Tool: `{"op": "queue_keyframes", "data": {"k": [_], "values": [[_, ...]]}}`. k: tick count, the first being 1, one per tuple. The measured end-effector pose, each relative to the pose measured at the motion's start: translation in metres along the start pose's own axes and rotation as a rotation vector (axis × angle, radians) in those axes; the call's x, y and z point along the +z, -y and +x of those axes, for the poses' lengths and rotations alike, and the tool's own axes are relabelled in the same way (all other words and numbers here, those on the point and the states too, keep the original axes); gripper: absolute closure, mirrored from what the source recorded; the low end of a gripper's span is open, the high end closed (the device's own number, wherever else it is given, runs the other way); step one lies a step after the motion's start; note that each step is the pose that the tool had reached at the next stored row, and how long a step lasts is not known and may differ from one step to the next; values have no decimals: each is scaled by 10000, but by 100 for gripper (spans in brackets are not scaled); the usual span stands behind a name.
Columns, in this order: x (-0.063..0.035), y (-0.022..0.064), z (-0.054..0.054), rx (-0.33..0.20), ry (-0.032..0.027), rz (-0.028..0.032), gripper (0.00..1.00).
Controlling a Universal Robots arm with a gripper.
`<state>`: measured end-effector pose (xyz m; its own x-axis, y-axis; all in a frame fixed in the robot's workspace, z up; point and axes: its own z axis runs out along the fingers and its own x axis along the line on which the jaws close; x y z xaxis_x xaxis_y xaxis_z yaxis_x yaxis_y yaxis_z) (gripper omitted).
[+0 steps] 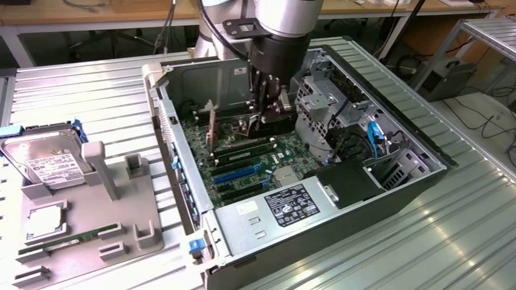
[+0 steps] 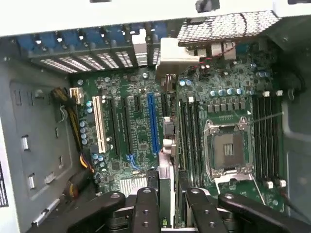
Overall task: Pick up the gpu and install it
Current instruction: 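Insert the gpu into the slot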
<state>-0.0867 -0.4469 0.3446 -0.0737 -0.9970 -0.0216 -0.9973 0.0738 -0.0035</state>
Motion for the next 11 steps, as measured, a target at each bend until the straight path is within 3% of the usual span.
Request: {"op": "queue_keyframes", "data": {"k": [2, 4, 5, 7, 8, 10, 11], "values": [[45, -16, 133, -328, 4, -7, 74], [133, -195, 215, -330, 6, 8, 74], [209, -267, 221, -329, 6, 30, 74], [571, -324, 212, -338, 8, 35, 74], [664, -325, 214, -452, 7, 32, 74], [759, -325, 222, -581, 8, 35, 74], [796, -328, 223, -579, 52, 43, 74]]}}
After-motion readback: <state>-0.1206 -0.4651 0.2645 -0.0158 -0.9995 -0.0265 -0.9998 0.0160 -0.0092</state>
